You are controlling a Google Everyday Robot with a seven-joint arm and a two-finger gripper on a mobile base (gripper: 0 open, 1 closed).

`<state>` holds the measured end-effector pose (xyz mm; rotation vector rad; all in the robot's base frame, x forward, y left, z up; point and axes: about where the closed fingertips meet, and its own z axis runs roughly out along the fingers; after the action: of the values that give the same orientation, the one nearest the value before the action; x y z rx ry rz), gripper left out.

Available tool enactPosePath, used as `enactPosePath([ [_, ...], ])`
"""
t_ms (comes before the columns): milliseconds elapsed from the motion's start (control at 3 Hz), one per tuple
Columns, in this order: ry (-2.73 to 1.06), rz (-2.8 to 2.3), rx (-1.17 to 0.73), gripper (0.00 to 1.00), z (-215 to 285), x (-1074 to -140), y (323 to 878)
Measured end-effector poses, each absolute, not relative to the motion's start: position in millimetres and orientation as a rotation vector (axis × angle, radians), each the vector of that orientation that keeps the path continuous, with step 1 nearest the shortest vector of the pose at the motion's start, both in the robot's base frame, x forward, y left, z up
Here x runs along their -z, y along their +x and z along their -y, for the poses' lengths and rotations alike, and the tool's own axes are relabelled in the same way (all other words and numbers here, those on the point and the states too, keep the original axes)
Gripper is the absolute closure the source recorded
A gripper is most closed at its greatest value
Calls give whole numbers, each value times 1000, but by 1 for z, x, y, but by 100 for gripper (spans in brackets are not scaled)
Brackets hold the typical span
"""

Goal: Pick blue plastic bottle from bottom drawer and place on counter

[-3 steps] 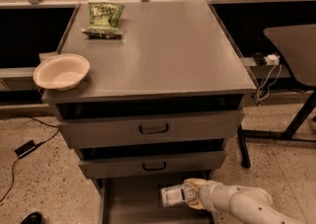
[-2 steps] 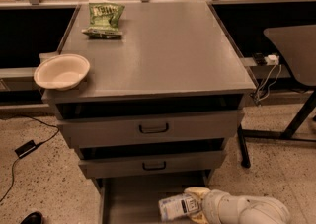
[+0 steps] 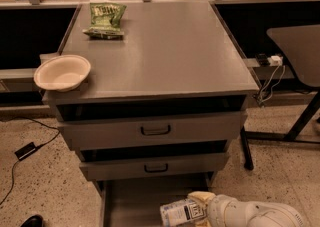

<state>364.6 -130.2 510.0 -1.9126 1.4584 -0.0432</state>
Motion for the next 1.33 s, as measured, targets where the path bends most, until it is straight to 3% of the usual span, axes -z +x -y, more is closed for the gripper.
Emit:
enactPosePath([
  [333, -1893, -1496, 9, 100, 137, -536, 384],
  [1333, -1902, -1520, -119, 100, 155, -765, 496],
])
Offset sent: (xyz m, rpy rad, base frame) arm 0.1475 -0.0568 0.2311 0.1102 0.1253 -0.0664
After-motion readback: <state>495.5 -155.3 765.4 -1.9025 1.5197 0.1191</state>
